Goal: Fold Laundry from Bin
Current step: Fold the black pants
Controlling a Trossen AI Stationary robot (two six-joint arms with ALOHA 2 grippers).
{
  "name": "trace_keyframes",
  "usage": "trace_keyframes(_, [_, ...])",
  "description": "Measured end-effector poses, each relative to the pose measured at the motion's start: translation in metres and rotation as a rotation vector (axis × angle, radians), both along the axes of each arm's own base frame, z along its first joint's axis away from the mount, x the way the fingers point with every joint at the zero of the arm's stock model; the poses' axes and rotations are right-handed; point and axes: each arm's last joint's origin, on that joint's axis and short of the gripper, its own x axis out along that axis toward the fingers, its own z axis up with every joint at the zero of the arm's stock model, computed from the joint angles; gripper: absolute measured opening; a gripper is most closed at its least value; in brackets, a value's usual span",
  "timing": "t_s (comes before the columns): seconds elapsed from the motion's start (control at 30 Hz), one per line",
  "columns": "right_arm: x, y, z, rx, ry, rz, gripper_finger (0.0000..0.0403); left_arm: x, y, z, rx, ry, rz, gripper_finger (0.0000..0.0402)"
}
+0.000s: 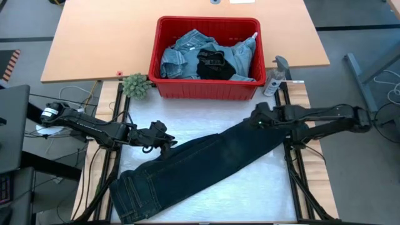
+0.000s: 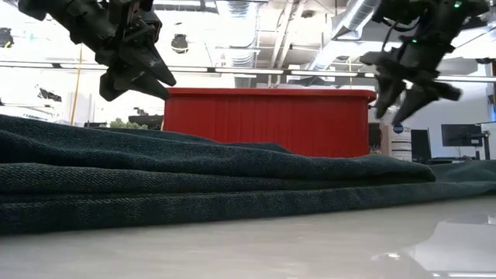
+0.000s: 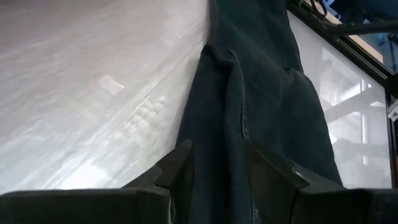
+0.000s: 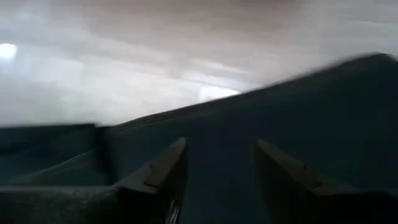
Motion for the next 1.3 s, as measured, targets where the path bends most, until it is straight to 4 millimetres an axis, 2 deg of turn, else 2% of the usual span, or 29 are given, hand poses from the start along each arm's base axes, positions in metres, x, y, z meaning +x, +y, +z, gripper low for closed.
trace_keyframes(0.2, [0.026, 0.009, 0.010, -0.051, -0.192, 0.221, 0.0200, 0.000, 0.002, 0.000, 0.030, -0.005, 0.044, 0.0128])
trace_keyframes(0.33, [0.031, 0.009, 0.018, -0.071, -0.290, 0.227, 0.0200, 0.000, 0.001, 0.000, 0.029, -0.004, 0.042, 0.0128])
trace_keyframes(0.57, [0.029, 0.008, 0.023, -0.079, -0.333, 0.222, 0.0200, 0.000, 0.000, 0.000, 0.004, -0.008, 0.046, 0.0128])
trace_keyframes(0.8, [0.024, 0.010, 0.030, -0.071, -0.373, 0.245, 0.0200, 0.000, 0.000, 0.000, -0.064, -0.032, 0.100, 0.0128])
trace_keyframes(0.93, [0.018, 0.011, 0.037, -0.119, -0.392, 0.293, 0.0200, 0.000, 0.007, 0.002, 0.009, -0.053, 0.193, 0.0128])
trace_keyframes(1.03, [0.010, 0.009, 0.045, -0.133, -0.433, 0.286, 0.0200, 0.001, 0.013, 0.005, 0.063, -0.090, 0.290, 0.0128])
trace_keyframes(1.13, [-0.001, 0.009, 0.053, -0.145, -0.475, 0.283, 0.0200, 0.004, 0.016, 0.010, -0.071, -0.212, 0.393, 0.0128])
trace_keyframes(1.3, [-0.027, 0.007, 0.057, -0.203, -0.443, 0.147, 0.0200, 0.006, 0.025, 0.013, -0.088, -0.263, 0.471, 0.0128])
